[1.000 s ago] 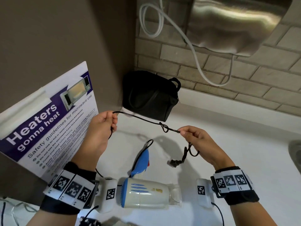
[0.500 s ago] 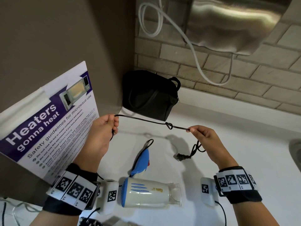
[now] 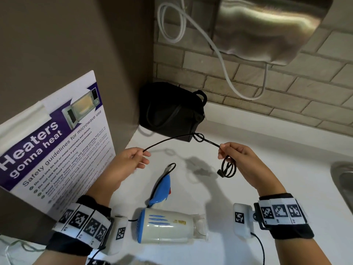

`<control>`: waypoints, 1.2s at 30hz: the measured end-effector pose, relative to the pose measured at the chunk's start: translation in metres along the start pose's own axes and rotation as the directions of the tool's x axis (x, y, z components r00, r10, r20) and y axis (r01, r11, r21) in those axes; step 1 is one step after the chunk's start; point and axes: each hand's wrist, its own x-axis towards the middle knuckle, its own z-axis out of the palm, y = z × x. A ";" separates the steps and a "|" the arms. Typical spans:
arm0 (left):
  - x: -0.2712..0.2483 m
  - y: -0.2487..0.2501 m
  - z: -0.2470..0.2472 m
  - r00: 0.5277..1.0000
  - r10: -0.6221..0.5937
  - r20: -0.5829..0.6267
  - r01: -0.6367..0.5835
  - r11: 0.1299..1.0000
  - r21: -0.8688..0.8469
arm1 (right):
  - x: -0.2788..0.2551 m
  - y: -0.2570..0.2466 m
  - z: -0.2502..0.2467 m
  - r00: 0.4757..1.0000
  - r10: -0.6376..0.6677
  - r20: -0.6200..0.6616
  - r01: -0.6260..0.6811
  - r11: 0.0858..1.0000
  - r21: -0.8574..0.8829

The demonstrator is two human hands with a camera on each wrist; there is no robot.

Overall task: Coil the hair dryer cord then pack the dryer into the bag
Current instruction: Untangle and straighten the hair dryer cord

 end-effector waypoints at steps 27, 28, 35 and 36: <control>-0.002 0.056 0.057 0.847 0.531 -0.017 -0.496 0.802 0.332 | -0.019 -0.024 0.024 0.947 -0.093 0.306 0.118 0.991 -0.064; -0.002 0.056 0.056 0.841 0.539 -0.048 -0.499 0.807 0.316 | -0.019 -0.022 0.023 0.951 -0.087 0.295 0.117 0.989 -0.086; 0.003 0.051 0.036 0.894 0.368 -0.256 -0.375 0.927 0.024 | -0.020 -0.004 0.019 0.986 -0.036 0.160 0.049 0.996 -0.073; 0.002 0.050 0.033 0.900 0.345 -0.266 -0.359 0.933 -0.004 | -0.019 0.000 0.018 0.990 -0.027 0.139 0.036 0.997 -0.067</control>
